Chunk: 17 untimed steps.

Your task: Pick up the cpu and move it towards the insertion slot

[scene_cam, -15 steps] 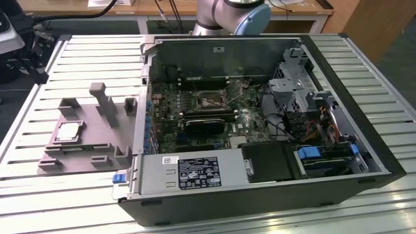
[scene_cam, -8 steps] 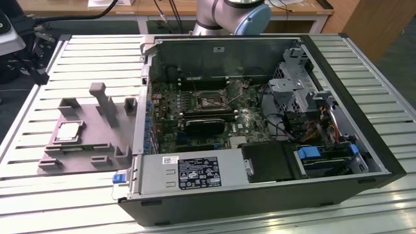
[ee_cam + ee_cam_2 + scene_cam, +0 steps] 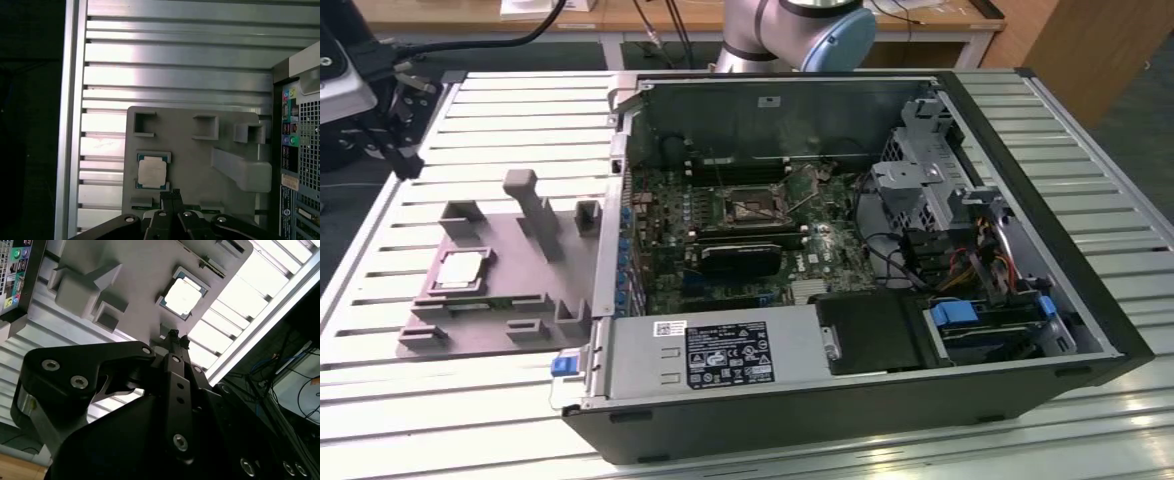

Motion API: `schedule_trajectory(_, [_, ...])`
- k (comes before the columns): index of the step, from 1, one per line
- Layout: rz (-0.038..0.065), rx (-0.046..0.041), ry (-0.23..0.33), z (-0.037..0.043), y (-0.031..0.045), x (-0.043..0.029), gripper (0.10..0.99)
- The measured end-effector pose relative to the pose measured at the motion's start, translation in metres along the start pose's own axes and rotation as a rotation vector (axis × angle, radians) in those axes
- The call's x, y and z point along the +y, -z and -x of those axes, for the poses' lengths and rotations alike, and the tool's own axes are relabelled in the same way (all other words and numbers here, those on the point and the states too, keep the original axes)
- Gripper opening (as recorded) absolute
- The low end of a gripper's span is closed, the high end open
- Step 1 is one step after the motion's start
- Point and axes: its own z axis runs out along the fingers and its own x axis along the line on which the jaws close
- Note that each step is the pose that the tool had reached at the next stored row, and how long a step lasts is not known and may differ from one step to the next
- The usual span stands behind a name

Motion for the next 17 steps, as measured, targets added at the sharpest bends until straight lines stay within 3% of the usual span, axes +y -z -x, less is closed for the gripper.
schedule_trajectory(17, [0.0,-0.0017,0.0,-0.0039,-0.0278,-0.0025,0.102])
